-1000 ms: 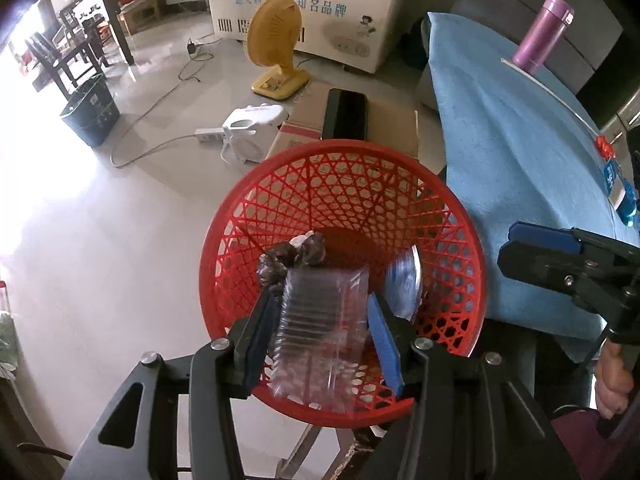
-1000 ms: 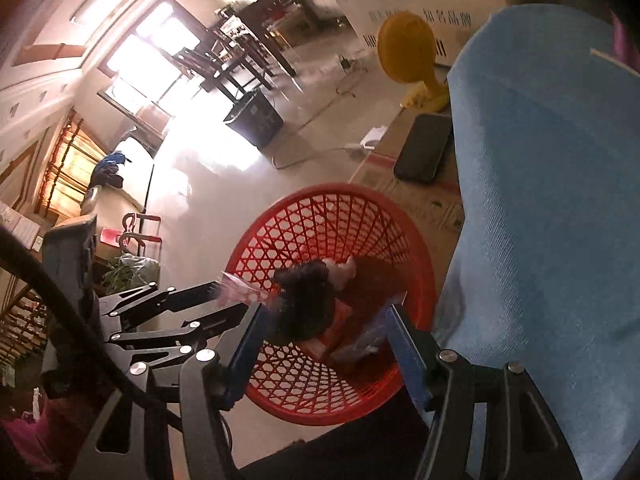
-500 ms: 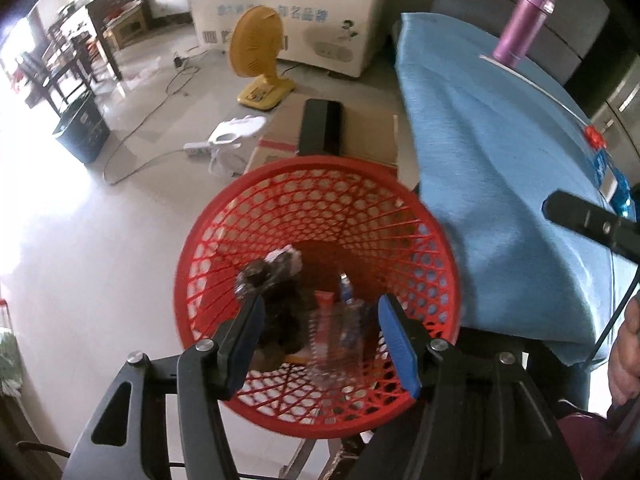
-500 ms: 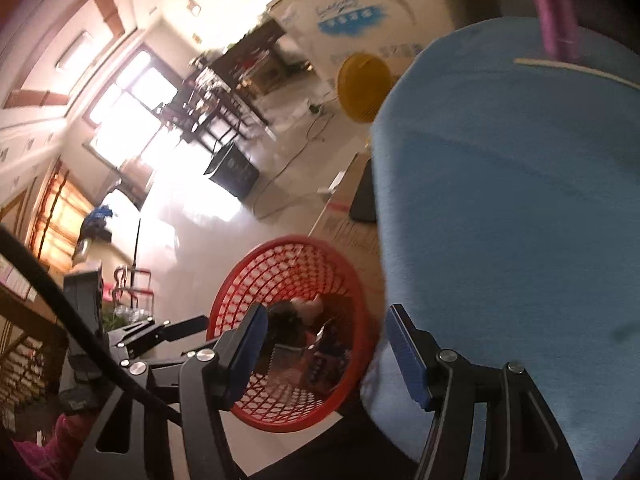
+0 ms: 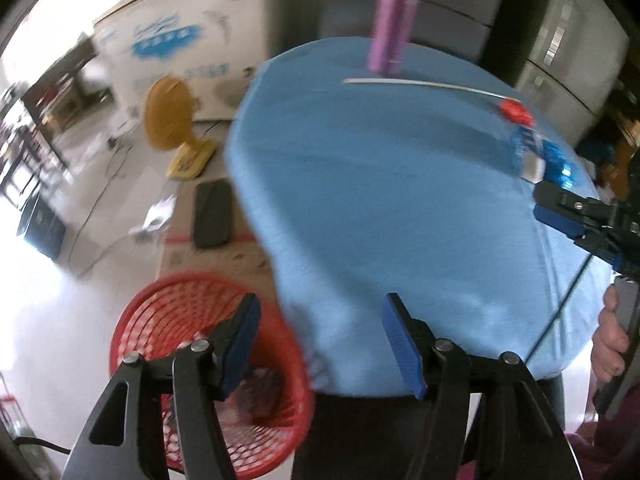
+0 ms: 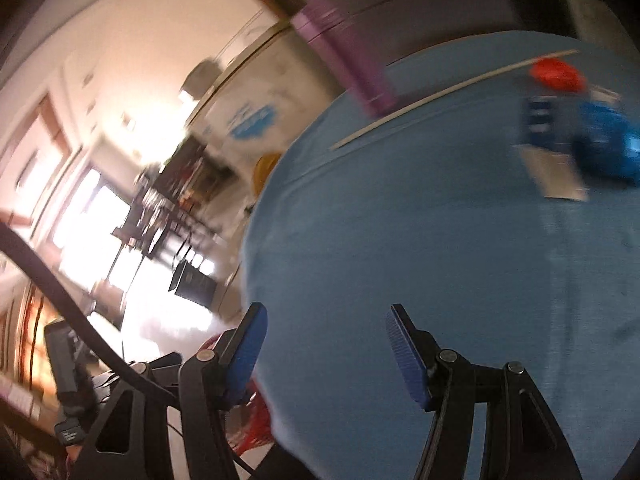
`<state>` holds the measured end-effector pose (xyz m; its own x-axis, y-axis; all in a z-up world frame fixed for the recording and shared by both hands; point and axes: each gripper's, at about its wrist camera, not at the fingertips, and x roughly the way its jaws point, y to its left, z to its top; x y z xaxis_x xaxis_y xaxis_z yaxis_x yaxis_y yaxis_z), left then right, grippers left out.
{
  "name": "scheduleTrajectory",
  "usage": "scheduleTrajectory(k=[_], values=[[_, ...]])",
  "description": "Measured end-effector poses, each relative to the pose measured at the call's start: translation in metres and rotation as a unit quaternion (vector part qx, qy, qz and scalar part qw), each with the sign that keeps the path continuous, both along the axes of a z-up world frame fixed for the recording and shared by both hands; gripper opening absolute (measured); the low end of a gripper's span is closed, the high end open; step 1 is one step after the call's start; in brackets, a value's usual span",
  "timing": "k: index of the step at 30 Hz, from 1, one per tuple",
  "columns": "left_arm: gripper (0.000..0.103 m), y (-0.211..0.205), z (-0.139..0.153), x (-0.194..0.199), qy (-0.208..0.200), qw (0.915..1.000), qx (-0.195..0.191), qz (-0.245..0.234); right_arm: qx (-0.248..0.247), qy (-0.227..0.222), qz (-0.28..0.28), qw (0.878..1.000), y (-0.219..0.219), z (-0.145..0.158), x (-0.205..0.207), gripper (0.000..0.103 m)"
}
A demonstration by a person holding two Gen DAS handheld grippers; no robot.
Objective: Collect trash
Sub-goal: 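Move both tools back over the table toward the blue box and bags, then grasp the blue-and-white medicine box with the left gripper while the right grasps the blue bag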
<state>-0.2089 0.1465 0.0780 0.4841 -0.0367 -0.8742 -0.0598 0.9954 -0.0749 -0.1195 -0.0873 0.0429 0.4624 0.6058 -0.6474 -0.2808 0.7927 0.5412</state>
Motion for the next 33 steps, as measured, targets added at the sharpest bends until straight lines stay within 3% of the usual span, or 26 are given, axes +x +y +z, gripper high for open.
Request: scheduleTrajectory(k=[8,16,20,26,33], values=[[0.065,-0.084,0.019,0.043,-0.005,0.9951,0.019,-0.097,0.026,0.007,-0.119,0.993,-0.113,-0.006,-0.002,0.066],[0.066,-0.174,0.031,0.131,-0.019,0.987,0.024,-0.157,0.052,0.006,-0.22,0.974,-0.206,-0.011,-0.012,0.066],[0.066,-0.219,0.024,0.174,-0.01,0.9829,0.005,-0.184,0.065,0.006,-0.251,0.966,-0.238,-0.015,-0.018,0.066],[0.066,-0.26,0.001,0.228,0.012,0.9821,0.009,-0.188,0.074,0.009,-0.273,0.959,-0.265,-0.021,-0.021,0.066],[0.065,-0.281,-0.022,0.253,0.036,0.9791,-0.017,-0.199,0.092,0.011,-0.287,0.953,-0.283,-0.019,-0.012,0.066]])
